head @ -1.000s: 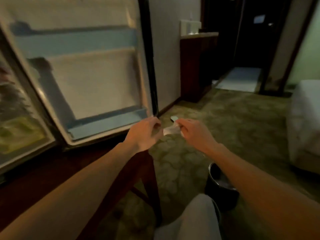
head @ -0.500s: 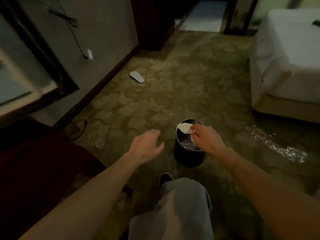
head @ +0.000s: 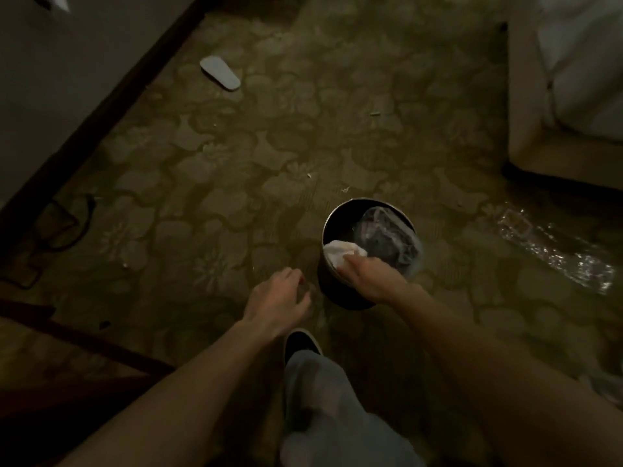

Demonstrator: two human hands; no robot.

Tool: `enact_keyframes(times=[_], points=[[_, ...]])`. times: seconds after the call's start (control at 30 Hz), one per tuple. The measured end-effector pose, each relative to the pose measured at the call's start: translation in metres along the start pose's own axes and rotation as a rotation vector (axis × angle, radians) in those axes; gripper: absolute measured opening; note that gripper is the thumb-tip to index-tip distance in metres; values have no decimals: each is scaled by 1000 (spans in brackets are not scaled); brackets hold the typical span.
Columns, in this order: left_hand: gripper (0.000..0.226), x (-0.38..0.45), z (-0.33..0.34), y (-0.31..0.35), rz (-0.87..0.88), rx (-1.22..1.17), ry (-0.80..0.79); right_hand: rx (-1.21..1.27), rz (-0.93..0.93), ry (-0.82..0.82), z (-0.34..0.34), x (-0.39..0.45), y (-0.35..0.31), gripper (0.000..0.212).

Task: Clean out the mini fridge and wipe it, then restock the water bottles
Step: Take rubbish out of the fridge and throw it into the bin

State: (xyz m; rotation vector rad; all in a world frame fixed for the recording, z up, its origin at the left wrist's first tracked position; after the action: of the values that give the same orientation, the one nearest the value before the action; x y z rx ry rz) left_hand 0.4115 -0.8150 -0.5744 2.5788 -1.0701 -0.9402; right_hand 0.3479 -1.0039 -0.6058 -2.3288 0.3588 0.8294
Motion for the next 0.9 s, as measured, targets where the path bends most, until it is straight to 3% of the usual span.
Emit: enact_keyframes(times=[0.2,0.47,0.67,0.9], points=[[30,19,3,-10,-18,10,7,-138,51,-2,6,23,17,58],[29,-1,8,1,-31,3,13,-246,374,-48,-3,-25,71,68],[27,-51,-11,20,-40,19,88,-262,315,-29,-7,-74,61,69],[25,-152,-60,51,-57,101,217,-319,187,80,-6,-154,-17,67]])
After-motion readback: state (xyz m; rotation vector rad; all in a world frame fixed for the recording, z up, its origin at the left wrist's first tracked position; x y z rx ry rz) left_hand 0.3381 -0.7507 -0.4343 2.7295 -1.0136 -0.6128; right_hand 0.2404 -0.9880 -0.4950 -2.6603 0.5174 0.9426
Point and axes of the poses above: each hand's wrist, its own x-axis towards the middle knuckle, its own z-axis out of the palm, y = z × x, the point moved 4 cm from there along x, towards the middle knuckle, and after that the axes turned 12 degrees about -y, right-handed, at the moved point
